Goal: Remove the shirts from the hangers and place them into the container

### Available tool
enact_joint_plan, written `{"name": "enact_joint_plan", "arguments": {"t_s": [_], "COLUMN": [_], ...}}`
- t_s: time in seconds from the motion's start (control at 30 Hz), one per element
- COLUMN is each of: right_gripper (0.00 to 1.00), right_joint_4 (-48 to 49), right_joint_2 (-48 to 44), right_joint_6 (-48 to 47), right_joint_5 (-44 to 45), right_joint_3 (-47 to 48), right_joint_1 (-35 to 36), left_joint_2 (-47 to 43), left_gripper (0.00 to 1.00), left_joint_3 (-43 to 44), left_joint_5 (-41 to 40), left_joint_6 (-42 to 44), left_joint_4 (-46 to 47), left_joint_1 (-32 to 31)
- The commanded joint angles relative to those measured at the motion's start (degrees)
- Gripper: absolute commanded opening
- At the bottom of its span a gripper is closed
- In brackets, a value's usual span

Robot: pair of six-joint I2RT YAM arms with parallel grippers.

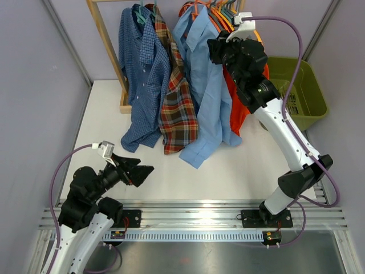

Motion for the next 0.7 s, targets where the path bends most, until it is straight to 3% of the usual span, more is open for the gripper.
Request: {"name": "enact_joint_plan", "arguments": {"t_s": [0.0, 0.17, 0.27, 0.67], "right_gripper": [0.0, 0.0, 0.0, 0.0], "right_joint_4": [15.87, 29.57, 32.76, 27.59], "right_joint_2": [-5.65, -10.58, -11.38, -2.15], "right_joint_6": [-4.01, -4.37, -3.67, -2.26], "right_joint_5": [5.62, 2.38, 1.22, -4.49], "right_joint_3": [-3.01, -14.6, -16.47, 2.68], "right_joint_1": [0.94, 0.85, 0.85, 0.68], "left_joint_2": [1.04, 1.22, 1.48, 1.92], "left_gripper": [0.99, 0.99, 0.99, 0.99], "left_joint_3": [2.14, 2.23, 2.05, 3.2], "left_joint_5": [1.18, 1.27, 1.53, 0.92], "left_joint_6": [-0.31, -0.22, -0.4, 0.13], "left_joint_4": [3.08, 3.25, 3.87, 2.9], "left_joint_1": [-0.15, -0.15, -0.15, -0.15]}}
